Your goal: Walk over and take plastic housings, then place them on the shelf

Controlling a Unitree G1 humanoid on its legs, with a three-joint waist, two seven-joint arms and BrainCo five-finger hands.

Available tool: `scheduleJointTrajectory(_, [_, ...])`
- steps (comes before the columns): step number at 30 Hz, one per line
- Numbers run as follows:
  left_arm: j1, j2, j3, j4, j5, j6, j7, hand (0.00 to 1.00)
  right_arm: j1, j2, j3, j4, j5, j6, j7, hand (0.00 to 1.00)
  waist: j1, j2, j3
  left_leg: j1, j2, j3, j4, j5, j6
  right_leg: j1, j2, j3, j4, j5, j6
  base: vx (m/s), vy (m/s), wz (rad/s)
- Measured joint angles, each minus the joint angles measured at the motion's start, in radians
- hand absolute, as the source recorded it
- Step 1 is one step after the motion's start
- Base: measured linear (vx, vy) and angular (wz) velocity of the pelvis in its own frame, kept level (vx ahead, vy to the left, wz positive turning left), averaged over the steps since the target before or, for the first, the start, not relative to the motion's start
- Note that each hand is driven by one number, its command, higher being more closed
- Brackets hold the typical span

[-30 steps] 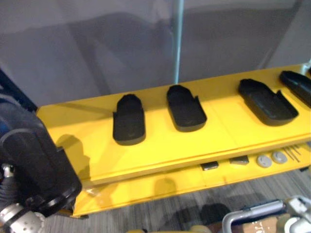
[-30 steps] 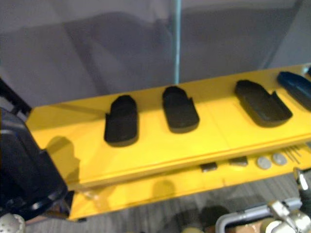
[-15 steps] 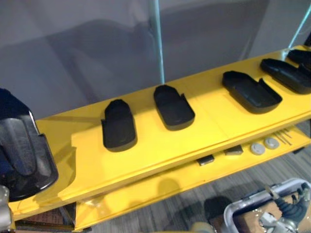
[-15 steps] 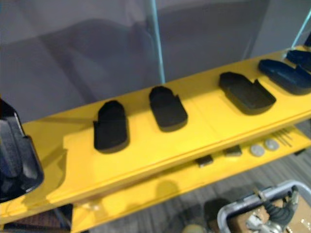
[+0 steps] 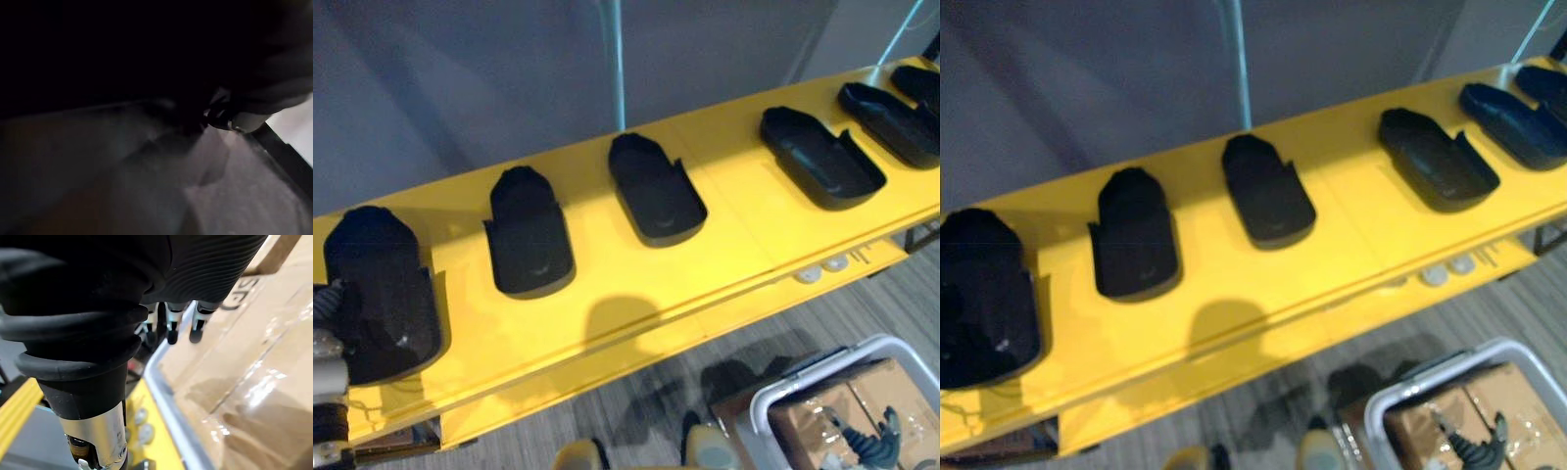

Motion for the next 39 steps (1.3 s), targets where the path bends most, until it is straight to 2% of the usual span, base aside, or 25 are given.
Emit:
scheduleJointTrajectory(3, [0.007, -0.012, 0.001, 0.020, 0.016, 0.017, 0.002, 1.00, -0.002, 0.000, 0.004, 0.004, 0.000, -0.001, 0.000, 0.00, 0.001, 0.003, 0.002, -0.015, 0.004, 0.002, 0.019, -0.009, 0.000, -0.011, 0.003, 0.007, 0.003, 0.000, 0.001, -0.02, 0.029, -0.04])
scheduleJointTrajectory(4, [0.006, -0.012, 0.003, 0.022, 0.017, 0.018, 0.007, 0.00, -0.002, 0.000, 0.004, 0.005, 0.001, -0.001, 0.000, 0.00, 0.001, 0.004, 0.005, -0.019, 0.005, 0.002, 0.023, -0.010, 0.000, -0.012, 0.003, 0.007, 0.003, 0.001, 0.001, -0.02, 0.011, -0.04])
scheduleJointTrajectory(7, [0.012, -0.012, 0.004, 0.040, 0.019, 0.026, 0.050, 0.00, -0.003, 0.000, 0.003, 0.023, 0.018, -0.001, 0.000, 0.00, 0.003, 0.007, 0.021, -0.016, 0.011, 0.006, 0.028, -0.012, 0.000, -0.013, 0.009, 0.014, 0.005, 0.001, 0.002, -0.02, 0.001, -0.07])
scheduleJointTrajectory(9, [0.015, -0.013, 0.004, 0.068, 0.012, 0.032, 0.119, 0.00, -0.003, -0.001, 0.002, 0.024, 0.031, -0.001, 0.002, 0.00, 0.000, 0.008, 0.030, -0.016, 0.015, 0.008, 0.027, -0.012, 0.000, -0.017, 0.013, 0.018, 0.007, 0.001, 0.002, -0.01, -0.011, -0.06])
scheduleJointTrajectory(15, [-0.010, -0.013, 0.004, 0.071, -0.015, 0.014, 0.280, 0.00, -0.007, -0.006, 0.001, 0.066, 0.038, -0.007, 0.005, 0.00, 0.001, 0.004, 0.045, -0.032, 0.013, 0.011, 0.027, -0.012, 0.000, -0.043, 0.014, 0.026, 0.017, 0.001, 0.002, -0.01, 0.000, -0.02])
scheduleJointTrajectory(17, [-0.034, -0.013, 0.005, 0.066, -0.017, -0.010, 0.381, 0.00, -0.007, -0.006, 0.001, 0.074, 0.038, -0.025, 0.007, 0.00, 0.001, 0.004, 0.045, -0.031, 0.011, 0.010, 0.026, -0.012, 0.001, -0.042, 0.013, 0.028, 0.016, 0.001, 0.002, 0.00, 0.000, 0.00])
scheduleJointTrajectory(19, [-0.071, -0.012, 0.006, 0.051, -0.027, -0.046, 0.519, 0.00, -0.007, -0.006, 0.003, 0.083, 0.037, -0.056, 0.017, 0.00, 0.000, 0.004, 0.045, -0.028, 0.010, 0.009, 0.024, -0.011, 0.001, -0.037, 0.012, 0.028, 0.014, 0.001, 0.002, 0.00, 0.000, 0.00])
scheduleJointTrajectory(20, [-0.077, -0.011, 0.006, 0.037, -0.037, -0.055, 0.548, 0.00, -0.007, -0.006, 0.004, 0.086, 0.036, -0.063, 0.018, 0.00, 0.000, 0.004, 0.045, -0.025, 0.010, 0.008, 0.023, -0.011, 0.001, -0.035, 0.013, 0.028, 0.011, 0.001, 0.002, 0.00, 0.000, 0.00])
scheduleJointTrajectory(21, [-0.089, -0.011, 0.006, 0.018, -0.074, -0.090, 0.608, 0.00, -0.008, -0.006, 0.007, 0.092, 0.027, -0.070, 0.015, 0.00, 0.001, 0.004, 0.045, -0.009, 0.009, 0.008, 0.018, -0.010, 0.001, -0.023, 0.013, 0.027, 0.004, 0.002, 0.002, 0.00, 0.000, 0.00])
scheduleJointTrajectory(22, [-0.098, -0.010, 0.006, 0.011, -0.098, -0.111, 0.638, 0.00, -0.008, -0.006, 0.012, 0.095, 0.022, -0.073, 0.007, 0.00, 0.001, 0.004, 0.045, 0.000, 0.009, 0.008, 0.012, -0.008, 0.002, -0.014, 0.012, 0.027, 0.002, 0.001, 0.002, 0.00, 0.000, 0.00])
scheduleJointTrajectory(24, [-0.133, -0.008, 0.006, -0.046, -0.176, -0.215, 0.759, 0.00, -0.009, -0.002, 0.042, 0.102, -0.007, -0.098, -0.045, 0.00, 0.000, 0.002, 0.043, 0.026, -0.002, 0.004, -0.021, 0.008, 0.001, 0.009, 0.007, 0.026, -0.010, 0.001, 0.002, 0.00, -0.005, 0.06])
scheduleJointTrajectory(25, [-0.143, -0.008, 0.007, -0.068, -0.181, -0.241, 0.785, 0.00, -0.010, -0.001, 0.050, 0.102, -0.014, -0.108, -0.059, 0.00, -0.001, 0.000, 0.041, 0.028, -0.007, 0.002, -0.031, 0.017, 0.003, 0.010, 0.004, 0.025, -0.014, 0.001, 0.002, 0.02, -0.017, 0.13])
scheduleJointTrajectory(26, [-0.155, -0.008, 0.010, -0.124, -0.181, -0.293, 0.829, 0.00, -0.014, 0.001, 0.064, 0.099, -0.030, -0.131, -0.081, 0.00, -0.001, 0.000, 0.041, 0.041, -0.016, -0.003, -0.058, 0.033, 0.004, 0.012, -0.003, 0.021, -0.018, 0.002, 0.003, 0.00, -0.027, 0.22])
scheduleJointTrajectory(27, [-0.159, -0.008, 0.010, -0.192, -0.181, -0.347, 0.858, 0.00, -0.016, 0.004, 0.075, 0.095, -0.051, -0.146, -0.095, 0.00, -0.006, 0.004, 0.038, 0.043, -0.022, -0.014, -0.077, 0.046, 0.004, 0.021, -0.008, 0.006, -0.029, 0.006, 0.002, 0.01, -0.030, 0.25])
scheduleJointTrajectory(28, [-0.160, -0.008, 0.010, -0.227, -0.181, -0.375, 0.871, 0.00, -0.016, 0.005, 0.082, 0.095, -0.059, -0.155, -0.098, 0.00, -0.006, 0.007, 0.034, 0.049, -0.023, -0.014, -0.086, 0.051, 0.002, 0.027, -0.008, 0.001, -0.036, 0.008, 0.001, 0.01, -0.030, 0.18])
scheduleJointTrajectory(30, [-0.145, -0.011, 0.016, -0.338, -0.182, -0.476, 0.894, 0.00, -0.025, 0.012, 0.098, 0.090, -0.095, -0.179, -0.107, 0.00, -0.003, 0.016, -0.003, 0.064, -0.023, -0.016, -0.121, 0.069, -0.003, 0.044, -0.005, -0.009, -0.055, 0.012, -0.002, 0.03, -0.037, 0.09])
scheduleJointTrajectory(31, [-0.135, -0.016, 0.016, -0.368, -0.182, -0.490, 0.895, 0.00, -0.027, 0.013, 0.101, 0.087, -0.096, -0.184, -0.107, 0.00, -0.003, 0.018, -0.010, 0.074, -0.023, -0.016, -0.130, 0.073, -0.002, 0.056, -0.005, -0.015, -0.063, 0.013, -0.003, 0.04, -0.042, 0.15])
scheduleJointTrajectory(33, [-0.061, -0.100, 0.055, -0.529, -0.212, -0.564, 0.888, 0.00, -0.030, 0.015, 0.109, 0.067, -0.100, -0.204, -0.104, 0.00, -0.003, 0.033, -0.051, 0.110, -0.026, -0.034, -0.172, 0.086, -0.004, 0.093, -0.004, -0.031, -0.090, 0.015, -0.005, 0.06, -0.035, 0.14])
scheduleJointTrajectory(34, [-0.031, -0.139, 0.069, -0.578, -0.217, -0.576, 0.879, 0.00, -0.028, 0.019, 0.110, 0.050, -0.101, -0.205, -0.102, 0.00, -0.003, 0.037, -0.060, 0.117, -0.028, -0.044, -0.185, 0.091, -0.006, 0.099, -0.005, -0.036, -0.094, 0.015, -0.005, 0.05, -0.026, 0.20])
scheduleJointTrajectory(36, [0.121, -0.305, 0.088, -0.748, -0.218, -0.624, 0.839, 0.00, -0.027, 0.042, 0.112, -0.010, -0.122, -0.210, -0.081, 0.00, 0.000, 0.045, -0.086, 0.133, -0.034, -0.069, -0.222, 0.107, -0.007, 0.124, -0.008, -0.067, -0.112, 0.016, -0.005, 0.04, -0.021, 0.35])
scheduleJointTrajectory(37, [0.164, -0.348, 0.088, -0.781, -0.218, -0.634, 0.823, 0.00, -0.027, 0.051, 0.112, -0.025, -0.125, -0.210, -0.075, 0.00, 0.002, 0.044, -0.086, 0.139, -0.035, -0.073, -0.230, 0.112, -0.007, 0.133, -0.009, -0.077, -0.117, 0.016, -0.005, 0.02, -0.027, 0.37])
scheduleJointTrajectory(39, [0.340, -0.533, 0.082, -0.868, -0.223, -0.669, 0.755, 0.00, -0.021, 0.084, 0.112, -0.054, -0.141, -0.210, -0.058, 0.00, 0.027, 0.034, -0.089, 0.143, -0.039, -0.105, -0.247, 0.124, -0.008, 0.158, -0.011, -0.108, -0.138, 0.020, -0.007, -0.01, -0.036, 0.38])
